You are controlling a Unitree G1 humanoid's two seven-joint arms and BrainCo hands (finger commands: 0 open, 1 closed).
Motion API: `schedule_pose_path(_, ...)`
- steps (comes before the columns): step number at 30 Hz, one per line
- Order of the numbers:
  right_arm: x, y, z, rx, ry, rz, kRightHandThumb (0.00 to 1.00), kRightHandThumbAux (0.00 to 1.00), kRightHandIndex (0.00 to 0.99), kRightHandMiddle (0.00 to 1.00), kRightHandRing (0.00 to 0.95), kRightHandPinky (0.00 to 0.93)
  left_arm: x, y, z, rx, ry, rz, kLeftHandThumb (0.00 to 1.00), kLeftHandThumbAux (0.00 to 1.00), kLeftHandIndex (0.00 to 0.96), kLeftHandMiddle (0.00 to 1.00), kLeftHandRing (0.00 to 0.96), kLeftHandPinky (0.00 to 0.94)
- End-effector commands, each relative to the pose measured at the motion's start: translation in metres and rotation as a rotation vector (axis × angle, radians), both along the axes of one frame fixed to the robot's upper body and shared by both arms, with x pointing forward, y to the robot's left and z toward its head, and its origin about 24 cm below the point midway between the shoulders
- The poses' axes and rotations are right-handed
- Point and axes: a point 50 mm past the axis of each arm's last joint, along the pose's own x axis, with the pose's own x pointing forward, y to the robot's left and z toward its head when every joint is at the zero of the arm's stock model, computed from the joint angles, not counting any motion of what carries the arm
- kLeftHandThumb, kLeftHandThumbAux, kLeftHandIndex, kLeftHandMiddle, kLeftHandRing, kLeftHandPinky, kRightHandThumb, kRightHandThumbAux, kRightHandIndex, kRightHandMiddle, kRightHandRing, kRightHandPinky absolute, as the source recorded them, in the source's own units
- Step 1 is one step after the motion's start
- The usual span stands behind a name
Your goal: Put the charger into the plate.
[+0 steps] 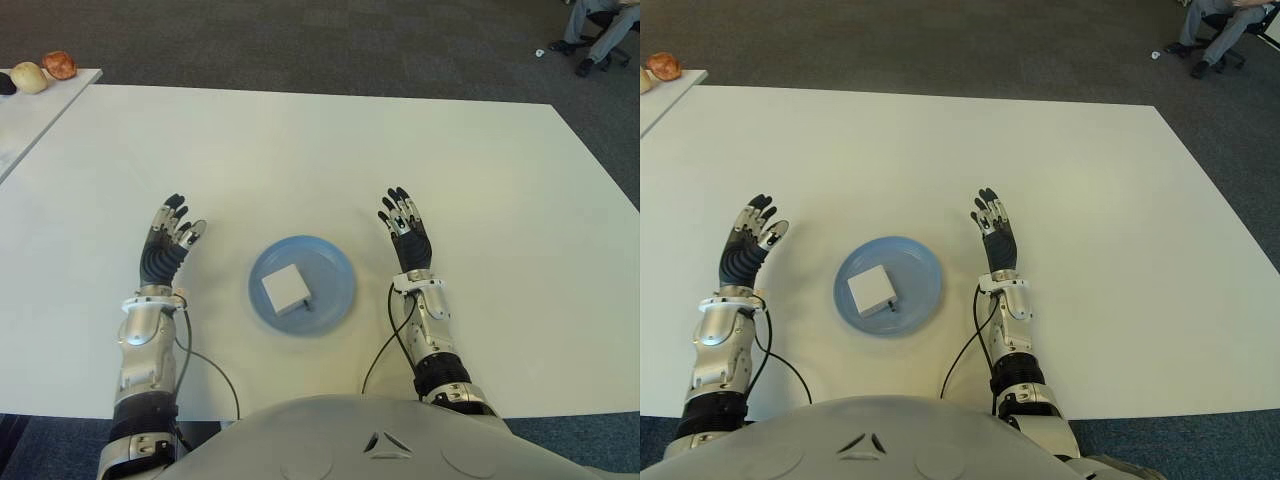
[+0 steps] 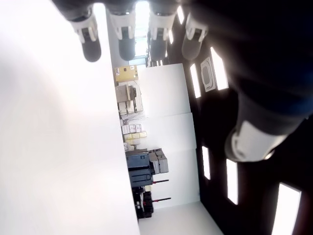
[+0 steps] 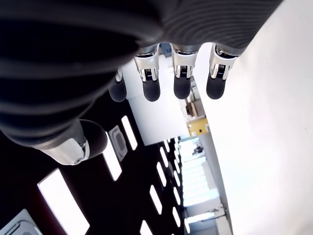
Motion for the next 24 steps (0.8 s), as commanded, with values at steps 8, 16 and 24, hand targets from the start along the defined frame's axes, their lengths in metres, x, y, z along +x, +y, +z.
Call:
schedule_pose_path(8, -0.031, 0.007, -0.032, 0.060, 0.142, -0.026, 0.073, 0.471, 0.042, 0.047, 0.036, 0.086, -0.017, -0.017, -0.028, -0.111, 0.093, -0.029, 0.000, 0.545, 0.000, 0.000, 0.000, 0.000)
schedule_pose_path(16, -0.031, 0.005, -0.032, 0.056, 0.142, -0.024, 0.070, 0.465, 0.043, 0.053, 0.041, 0.089, -0.024, -0.026, -0.029, -0.095, 0.107, -0.061, 0.000, 0.551, 0.000, 0.000, 0.000, 0.000)
schedule_pose_path(24, -0.030, 0.005, -0.032, 0.057, 0.145, -0.021, 0.066, 0.460, 0.045, 0.056, 0.043, 0.091, -0.024, -0.031, -0.028, -0.044, 0.124, -0.094, 0.000, 0.549, 0.000, 0.000, 0.000, 0.000)
